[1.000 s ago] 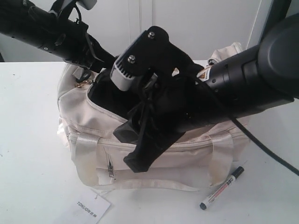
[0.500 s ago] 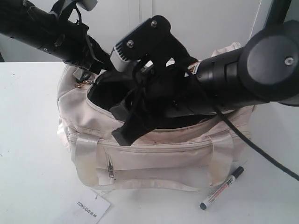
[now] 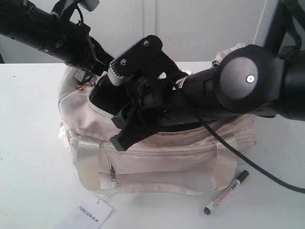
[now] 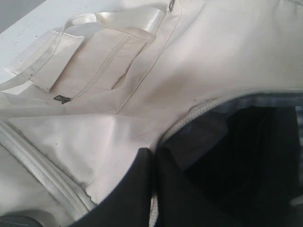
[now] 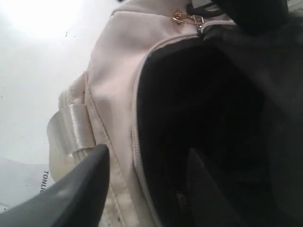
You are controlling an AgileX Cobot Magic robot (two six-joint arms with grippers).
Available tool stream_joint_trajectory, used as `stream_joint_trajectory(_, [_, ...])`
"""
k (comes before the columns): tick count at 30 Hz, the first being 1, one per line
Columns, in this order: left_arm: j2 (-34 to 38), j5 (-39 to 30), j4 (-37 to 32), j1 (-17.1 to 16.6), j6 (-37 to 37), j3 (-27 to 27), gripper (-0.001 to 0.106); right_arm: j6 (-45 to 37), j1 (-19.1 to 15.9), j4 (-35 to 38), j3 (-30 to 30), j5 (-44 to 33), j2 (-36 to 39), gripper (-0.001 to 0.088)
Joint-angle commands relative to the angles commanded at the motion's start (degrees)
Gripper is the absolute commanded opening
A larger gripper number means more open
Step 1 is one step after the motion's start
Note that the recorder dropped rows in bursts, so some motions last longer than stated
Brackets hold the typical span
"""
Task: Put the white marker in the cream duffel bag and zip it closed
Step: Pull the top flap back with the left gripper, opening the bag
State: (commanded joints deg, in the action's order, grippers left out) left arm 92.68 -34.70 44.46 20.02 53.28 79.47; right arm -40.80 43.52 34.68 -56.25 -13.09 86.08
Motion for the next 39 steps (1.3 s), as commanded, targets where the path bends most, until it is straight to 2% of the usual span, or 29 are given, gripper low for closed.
stream_joint_trajectory(12, [0.00,0.05,1.75,0.00,0.00,0.00,0.000,0.00,0.43,4.31,-0.48,3.44,2.73,0.0480])
stream_joint_trajectory(23, [0.00,0.05,1.75,0.00,0.00,0.00,0.000,0.14,2.15,4.46,-0.48,2.76,4.53,0.0459])
stream_joint_trajectory(29, [0.00,0.05,1.75,0.00,0.00,0.00,0.000,0.14,2.15,4.46,-0.48,2.76,4.53,0.0285])
stream_joint_trajectory(35, [0.00,0.32,1.65,0.00,0.49,0.00,0.000,0.14,2.15,4.46,-0.48,0.52,2.88,0.0024])
stream_joint_trajectory(36, [0.00,0.47,1.65,0.00,0.49,0.00,0.000,0.14,2.15,4.46,-0.48,-0.42,2.28,-0.0001])
stream_joint_trajectory(39, [0.00,0.77,1.65,0.00,0.71,0.00,0.000,0.14,2.15,4.46,-0.48,-3.64,1.28,0.0000])
